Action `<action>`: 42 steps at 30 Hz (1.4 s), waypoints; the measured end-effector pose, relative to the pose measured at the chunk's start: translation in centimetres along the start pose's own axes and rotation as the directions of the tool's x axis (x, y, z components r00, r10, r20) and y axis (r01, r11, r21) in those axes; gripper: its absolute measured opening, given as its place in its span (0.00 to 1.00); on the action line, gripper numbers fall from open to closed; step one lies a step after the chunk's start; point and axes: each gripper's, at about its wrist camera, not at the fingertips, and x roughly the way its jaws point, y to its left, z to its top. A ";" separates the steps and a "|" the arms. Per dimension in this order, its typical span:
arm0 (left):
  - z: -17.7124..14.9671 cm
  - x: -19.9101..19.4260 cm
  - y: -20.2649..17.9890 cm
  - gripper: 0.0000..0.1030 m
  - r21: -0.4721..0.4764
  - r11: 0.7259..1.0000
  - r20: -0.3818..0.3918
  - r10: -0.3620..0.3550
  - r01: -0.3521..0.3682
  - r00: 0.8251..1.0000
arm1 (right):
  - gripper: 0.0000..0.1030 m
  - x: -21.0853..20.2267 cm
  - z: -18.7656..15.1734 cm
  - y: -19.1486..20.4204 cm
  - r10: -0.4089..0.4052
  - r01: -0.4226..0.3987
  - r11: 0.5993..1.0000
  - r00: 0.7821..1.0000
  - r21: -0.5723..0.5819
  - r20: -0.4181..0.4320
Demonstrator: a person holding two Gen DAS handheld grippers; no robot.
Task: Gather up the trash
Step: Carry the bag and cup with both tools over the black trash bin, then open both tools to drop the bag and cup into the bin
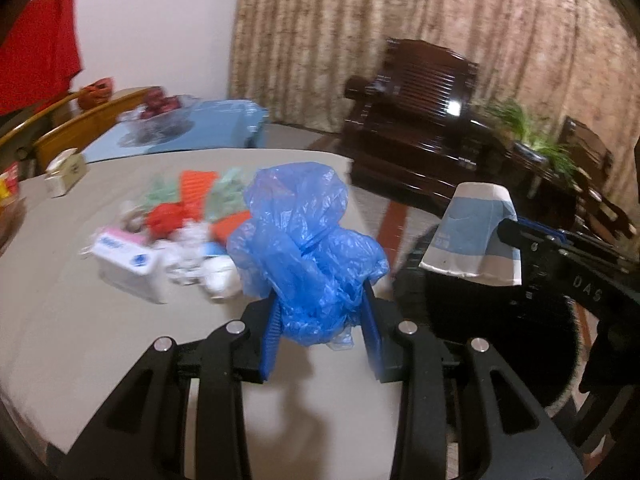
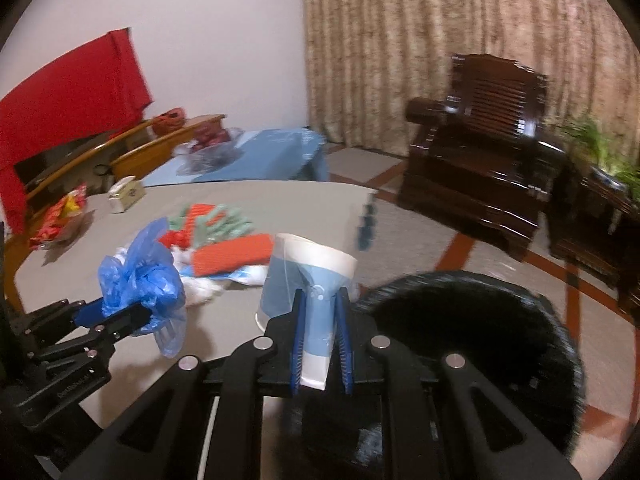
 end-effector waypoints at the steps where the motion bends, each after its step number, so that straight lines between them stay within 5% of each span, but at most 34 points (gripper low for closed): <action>1: 0.1 0.3 -1.0 0.33 0.011 1.000 -0.002 -0.020 0.020 1.000 | 0.15 -0.4 -0.3 -0.9 -0.019 0.019 1.000 1.000 0.009 -0.003; 8: 0.2 3.0 -6.9 0.33 0.075 0.987 -0.033 -0.138 0.140 0.990 | 0.15 -1.7 -3.0 -6.4 -0.129 0.133 0.988 0.990 0.082 -0.049; 18: -1.5 7.2 -13.7 0.33 0.136 0.949 -0.134 -0.267 0.285 0.954 | 0.16 -2.1 -5.8 -10.8 -0.211 0.225 0.965 0.971 0.132 -0.110; 24: -2.5 8.4 -14.9 0.57 0.138 0.929 -0.174 -0.319 0.344 0.932 | 0.25 -2.1 -7.5 -12.1 -0.236 0.258 0.955 0.960 0.149 -0.150; 33: -1.4 5.9 -11.5 0.84 0.102 0.963 -0.069 -0.241 0.248 0.968 | 0.84 -3.2 -7.0 -11.3 -0.247 0.256 0.954 0.966 0.154 -0.077; 42: 0.3 1.8 -4.8 0.86 0.039 0.994 0.039 -0.106 0.104 0.994 | 0.92 -2.4 -4.5 -7.9 -0.167 0.166 0.974 0.986 0.153 -0.006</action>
